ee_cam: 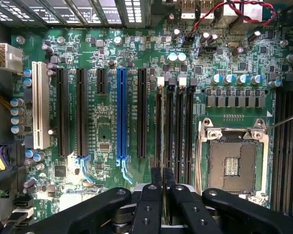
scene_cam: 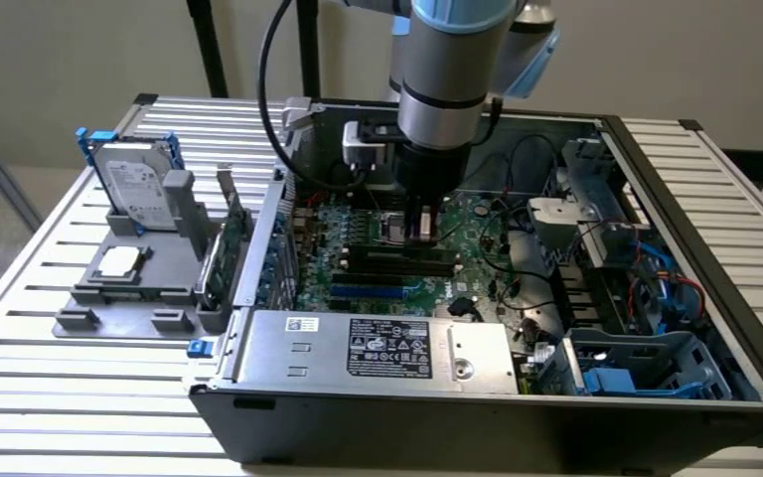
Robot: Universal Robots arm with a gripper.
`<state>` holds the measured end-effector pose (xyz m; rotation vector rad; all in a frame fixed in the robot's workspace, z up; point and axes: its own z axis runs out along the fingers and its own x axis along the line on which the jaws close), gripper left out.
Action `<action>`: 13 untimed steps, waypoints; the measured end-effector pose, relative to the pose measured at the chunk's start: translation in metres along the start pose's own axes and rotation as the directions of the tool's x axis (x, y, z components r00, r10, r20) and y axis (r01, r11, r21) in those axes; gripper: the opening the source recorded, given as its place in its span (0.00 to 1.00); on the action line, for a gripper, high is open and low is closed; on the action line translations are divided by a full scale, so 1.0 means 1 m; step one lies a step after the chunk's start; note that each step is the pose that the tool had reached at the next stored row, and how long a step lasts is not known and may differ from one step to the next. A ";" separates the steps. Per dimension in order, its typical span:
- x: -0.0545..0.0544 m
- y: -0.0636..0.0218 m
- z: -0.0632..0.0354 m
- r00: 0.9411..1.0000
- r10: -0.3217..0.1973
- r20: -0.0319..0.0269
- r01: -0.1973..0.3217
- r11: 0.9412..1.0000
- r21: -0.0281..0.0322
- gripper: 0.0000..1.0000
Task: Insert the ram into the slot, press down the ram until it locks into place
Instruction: 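Insert the ram into the slot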
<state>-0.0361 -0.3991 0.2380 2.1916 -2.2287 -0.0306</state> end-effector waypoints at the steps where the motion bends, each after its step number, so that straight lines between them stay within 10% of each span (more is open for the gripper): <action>1: 0.000 0.0001 0.0002 1.000 0.000 0.000 0.000 1.000 0.000 0.13; 13: 0.001 0.0008 0.0018 1.000 0.000 -0.002 0.000 1.000 0.000 0.13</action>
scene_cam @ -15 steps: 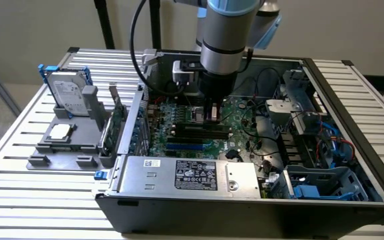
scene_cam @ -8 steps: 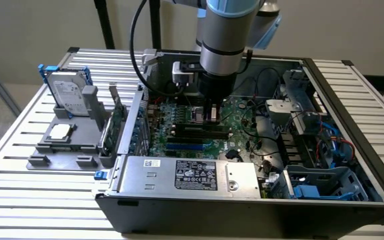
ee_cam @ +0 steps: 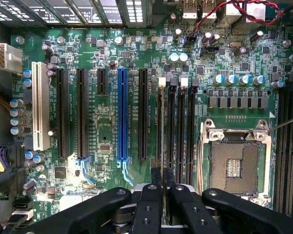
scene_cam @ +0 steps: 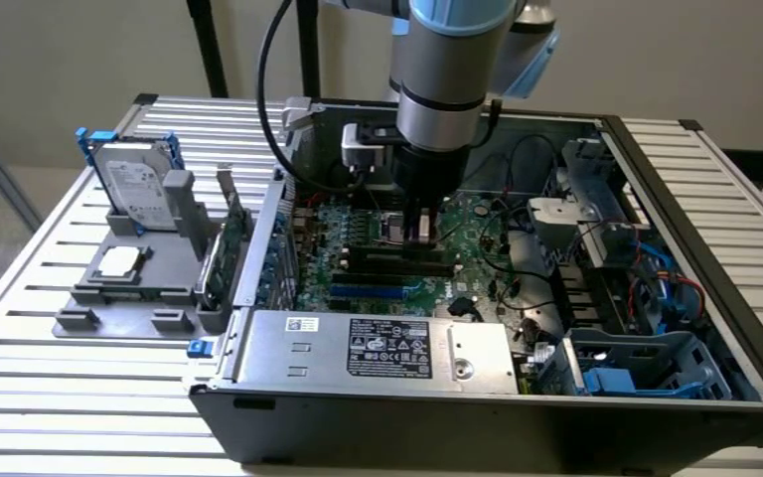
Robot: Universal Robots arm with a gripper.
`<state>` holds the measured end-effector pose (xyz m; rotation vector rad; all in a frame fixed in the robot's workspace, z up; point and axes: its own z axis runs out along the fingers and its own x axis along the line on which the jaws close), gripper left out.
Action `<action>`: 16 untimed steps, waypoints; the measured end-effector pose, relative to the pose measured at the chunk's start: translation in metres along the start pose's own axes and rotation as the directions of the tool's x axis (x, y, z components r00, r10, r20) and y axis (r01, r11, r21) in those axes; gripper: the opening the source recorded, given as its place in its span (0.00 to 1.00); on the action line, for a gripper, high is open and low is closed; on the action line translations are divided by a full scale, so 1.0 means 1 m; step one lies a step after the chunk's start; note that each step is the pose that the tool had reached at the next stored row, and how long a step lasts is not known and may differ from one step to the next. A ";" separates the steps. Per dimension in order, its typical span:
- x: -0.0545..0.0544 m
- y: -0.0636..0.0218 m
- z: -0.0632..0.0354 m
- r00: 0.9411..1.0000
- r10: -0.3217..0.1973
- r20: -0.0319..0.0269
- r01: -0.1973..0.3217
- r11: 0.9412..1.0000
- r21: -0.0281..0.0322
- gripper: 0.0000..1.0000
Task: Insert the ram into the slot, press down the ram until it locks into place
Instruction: 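Insert the ram into the slot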
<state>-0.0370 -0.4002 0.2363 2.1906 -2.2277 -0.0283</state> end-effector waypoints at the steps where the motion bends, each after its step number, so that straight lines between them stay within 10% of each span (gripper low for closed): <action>1: 0.000 0.0001 0.0006 1.000 0.000 0.000 0.000 1.000 0.000 0.13; 16: 0.000 0.0003 0.0055 1.000 0.000 -0.003 0.000 1.000 0.000 0.13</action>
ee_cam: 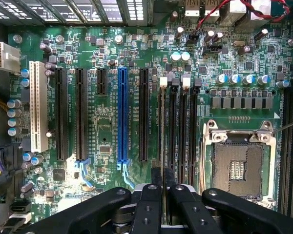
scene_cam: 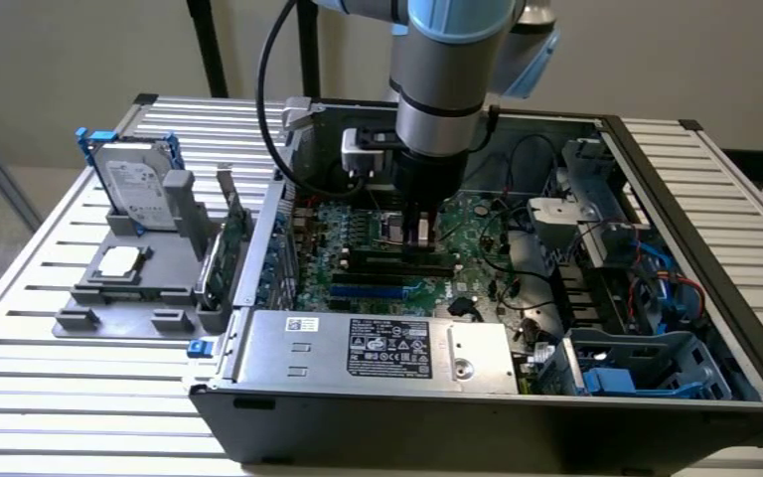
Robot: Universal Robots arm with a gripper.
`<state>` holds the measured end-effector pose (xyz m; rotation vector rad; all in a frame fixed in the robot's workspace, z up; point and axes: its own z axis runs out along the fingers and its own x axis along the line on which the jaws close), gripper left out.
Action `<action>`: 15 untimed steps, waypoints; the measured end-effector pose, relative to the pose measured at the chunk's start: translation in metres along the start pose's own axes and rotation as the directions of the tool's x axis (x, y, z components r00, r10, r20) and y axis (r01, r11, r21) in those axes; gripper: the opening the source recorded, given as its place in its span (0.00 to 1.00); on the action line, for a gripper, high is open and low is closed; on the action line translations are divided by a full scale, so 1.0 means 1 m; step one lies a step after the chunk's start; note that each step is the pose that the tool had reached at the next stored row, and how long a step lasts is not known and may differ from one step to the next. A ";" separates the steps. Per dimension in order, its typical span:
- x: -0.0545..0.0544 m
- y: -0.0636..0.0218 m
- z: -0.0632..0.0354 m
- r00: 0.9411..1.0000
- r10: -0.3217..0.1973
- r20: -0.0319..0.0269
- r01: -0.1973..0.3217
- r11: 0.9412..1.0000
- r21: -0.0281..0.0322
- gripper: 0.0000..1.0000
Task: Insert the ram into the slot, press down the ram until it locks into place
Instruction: 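Insert the ram into the slot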
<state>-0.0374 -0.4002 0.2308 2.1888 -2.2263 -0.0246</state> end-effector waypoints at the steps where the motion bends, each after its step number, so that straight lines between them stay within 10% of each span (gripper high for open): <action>1: 0.000 0.0000 0.0002 1.000 0.000 0.000 0.000 1.000 0.000 0.13; 15: 0.000 -0.0001 0.0021 1.000 0.000 0.000 0.000 1.000 0.000 0.13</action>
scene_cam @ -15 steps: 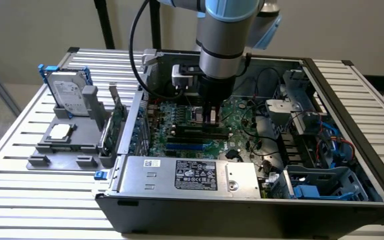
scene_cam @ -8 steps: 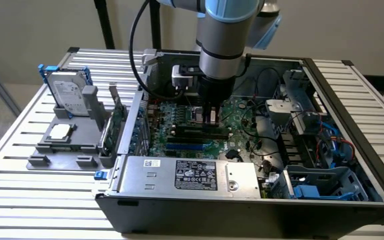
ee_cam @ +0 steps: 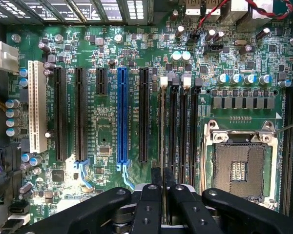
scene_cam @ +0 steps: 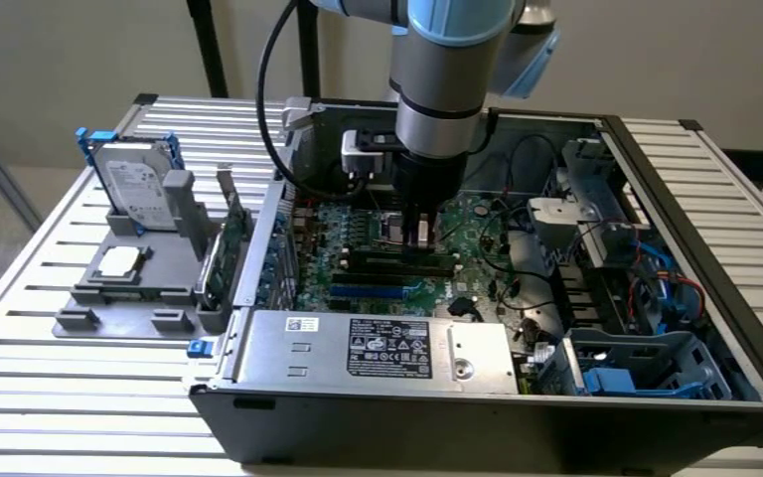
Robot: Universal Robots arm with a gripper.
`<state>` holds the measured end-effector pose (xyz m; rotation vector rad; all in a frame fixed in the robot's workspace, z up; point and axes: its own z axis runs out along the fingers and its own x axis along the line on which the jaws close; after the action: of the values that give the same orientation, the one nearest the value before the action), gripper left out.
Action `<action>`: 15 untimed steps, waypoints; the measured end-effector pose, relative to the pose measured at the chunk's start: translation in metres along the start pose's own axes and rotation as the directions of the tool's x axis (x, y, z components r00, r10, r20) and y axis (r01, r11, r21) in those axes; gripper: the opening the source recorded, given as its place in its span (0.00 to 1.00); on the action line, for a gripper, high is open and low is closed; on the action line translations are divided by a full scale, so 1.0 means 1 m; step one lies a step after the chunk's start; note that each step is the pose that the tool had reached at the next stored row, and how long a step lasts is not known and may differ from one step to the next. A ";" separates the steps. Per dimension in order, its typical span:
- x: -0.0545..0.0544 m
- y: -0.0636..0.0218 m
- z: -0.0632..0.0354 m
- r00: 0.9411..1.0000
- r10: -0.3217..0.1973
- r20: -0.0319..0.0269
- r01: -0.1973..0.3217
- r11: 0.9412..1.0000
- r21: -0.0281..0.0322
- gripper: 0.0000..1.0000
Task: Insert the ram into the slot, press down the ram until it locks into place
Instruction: 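Insert the ram into the slot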
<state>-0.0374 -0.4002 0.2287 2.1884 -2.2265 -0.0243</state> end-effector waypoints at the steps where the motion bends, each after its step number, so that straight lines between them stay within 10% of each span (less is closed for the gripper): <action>1: 0.000 0.0000 0.0000 1.000 0.001 0.000 -0.001 1.000 0.000 0.13; 15: 0.000 -0.0005 0.0004 1.000 0.012 0.000 -0.012 1.000 0.000 0.13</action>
<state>-0.0369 -0.4002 0.2283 2.1751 -2.2396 -0.0246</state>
